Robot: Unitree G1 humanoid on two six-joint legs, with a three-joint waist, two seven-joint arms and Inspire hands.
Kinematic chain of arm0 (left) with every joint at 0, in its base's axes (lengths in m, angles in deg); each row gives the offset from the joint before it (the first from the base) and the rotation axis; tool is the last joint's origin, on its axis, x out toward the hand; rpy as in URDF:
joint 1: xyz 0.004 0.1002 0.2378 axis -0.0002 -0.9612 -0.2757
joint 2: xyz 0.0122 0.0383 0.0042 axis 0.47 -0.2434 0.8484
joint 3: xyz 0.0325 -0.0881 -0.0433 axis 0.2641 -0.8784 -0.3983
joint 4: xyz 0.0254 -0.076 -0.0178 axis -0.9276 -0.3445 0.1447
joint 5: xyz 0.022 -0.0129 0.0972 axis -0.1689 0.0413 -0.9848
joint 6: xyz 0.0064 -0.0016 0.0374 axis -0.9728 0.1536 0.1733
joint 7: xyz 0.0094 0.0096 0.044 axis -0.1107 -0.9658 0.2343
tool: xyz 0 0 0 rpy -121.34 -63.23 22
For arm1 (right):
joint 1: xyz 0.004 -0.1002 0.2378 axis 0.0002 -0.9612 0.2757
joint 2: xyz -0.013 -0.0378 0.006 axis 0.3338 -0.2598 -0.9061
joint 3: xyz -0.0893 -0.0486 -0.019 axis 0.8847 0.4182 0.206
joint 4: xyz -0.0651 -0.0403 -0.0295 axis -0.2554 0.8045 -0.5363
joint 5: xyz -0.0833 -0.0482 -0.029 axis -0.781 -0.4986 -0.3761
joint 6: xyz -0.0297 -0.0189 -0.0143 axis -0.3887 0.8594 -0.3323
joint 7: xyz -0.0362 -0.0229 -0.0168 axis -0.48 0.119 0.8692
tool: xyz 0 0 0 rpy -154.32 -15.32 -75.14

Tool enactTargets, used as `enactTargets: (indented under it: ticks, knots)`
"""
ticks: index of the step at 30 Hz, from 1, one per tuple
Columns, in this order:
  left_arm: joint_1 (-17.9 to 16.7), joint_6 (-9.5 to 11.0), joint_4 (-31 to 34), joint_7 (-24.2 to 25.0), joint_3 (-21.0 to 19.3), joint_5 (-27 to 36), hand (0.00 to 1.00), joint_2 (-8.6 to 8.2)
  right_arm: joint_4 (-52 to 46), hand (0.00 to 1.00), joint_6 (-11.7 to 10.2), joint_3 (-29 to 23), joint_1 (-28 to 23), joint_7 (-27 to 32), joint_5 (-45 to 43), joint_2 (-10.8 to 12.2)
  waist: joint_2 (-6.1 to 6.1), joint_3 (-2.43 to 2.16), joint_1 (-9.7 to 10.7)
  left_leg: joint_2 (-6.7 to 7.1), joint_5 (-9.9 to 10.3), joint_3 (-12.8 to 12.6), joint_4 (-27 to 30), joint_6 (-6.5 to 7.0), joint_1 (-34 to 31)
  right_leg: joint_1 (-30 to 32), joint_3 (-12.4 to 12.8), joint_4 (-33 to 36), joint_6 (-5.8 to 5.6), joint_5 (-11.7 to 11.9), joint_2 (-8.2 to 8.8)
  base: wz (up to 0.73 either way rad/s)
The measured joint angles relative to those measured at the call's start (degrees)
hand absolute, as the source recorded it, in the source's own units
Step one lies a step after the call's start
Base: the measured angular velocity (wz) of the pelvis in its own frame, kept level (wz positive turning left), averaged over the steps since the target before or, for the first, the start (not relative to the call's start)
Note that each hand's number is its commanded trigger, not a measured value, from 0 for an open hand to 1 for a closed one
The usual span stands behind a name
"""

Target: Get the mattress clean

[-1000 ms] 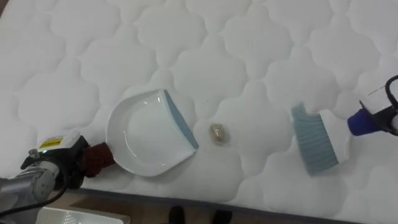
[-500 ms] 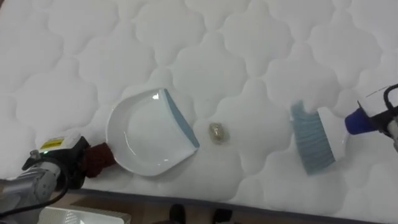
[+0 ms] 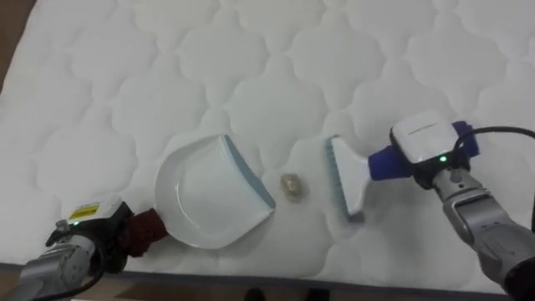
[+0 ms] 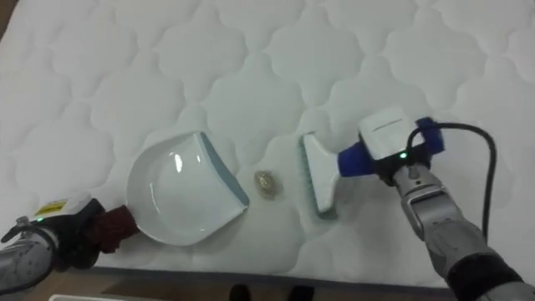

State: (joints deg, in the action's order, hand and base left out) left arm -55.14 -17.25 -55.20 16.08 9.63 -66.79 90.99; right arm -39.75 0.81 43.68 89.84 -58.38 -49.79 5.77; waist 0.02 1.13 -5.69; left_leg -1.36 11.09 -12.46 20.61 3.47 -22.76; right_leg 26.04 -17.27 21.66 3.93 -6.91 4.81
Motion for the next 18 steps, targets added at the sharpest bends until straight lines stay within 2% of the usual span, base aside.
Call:
enactTargets:
  ticks: [4,7,12,15,18]
  knots:
    - [-0.72,-0.71,0.60,0.87,-0.09,0.00,1.00,0.00,-2.77,1.00,-0.10,0.36,0.00,-0.65,1.89,-0.11,0.07,0.04,-0.24,0.11,0.01,-0.02,-0.44,0.02,0.02,-0.06,0.14,-0.21,-0.05,-0.03,0.02,0.00]
    - [-1.62,-0.80,2.59,1.12,0.00,0.00,1.00,0.00,-4.36,1.00,-0.30,2.63,0.00,-1.34,4.29,-0.02,0.11,0.06,-0.83,0.13,-0.04,-0.15,-0.79,0.06,0.04,0.12,0.11,-0.37,-0.13,-0.08,0.02,0.00]
    - [-1.49,-0.69,2.70,1.86,-0.11,0.03,1.00,0.00,-7.69,1.00,-1.99,5.05,-0.25,-5.66,5.71,1.02,0.30,0.19,-1.03,0.13,-0.15,-0.33,-0.92,0.06,-0.25,0.50,0.10,-0.68,-0.27,-0.18,-0.01,0.00]
    - [-1.36,-0.46,2.72,2.22,-0.10,0.04,1.00,0.10,-9.28,1.00,-2.38,6.41,-0.19,-8.09,6.43,0.99,0.65,0.40,-1.25,0.17,-0.15,-0.31,-0.88,0.07,-0.47,0.53,0.09,-1.00,-0.30,-0.18,-0.02,0.00]
    - [-1.34,-0.06,2.82,2.22,-0.12,0.04,1.00,0.10,-10.42,1.00,-2.78,6.79,-0.42,-10.80,8.35,1.06,0.70,0.42,-1.21,0.20,-0.07,-0.31,-0.89,0.17,-0.85,0.88,0.02,-0.99,-0.42,-0.22,0.03,0.01]
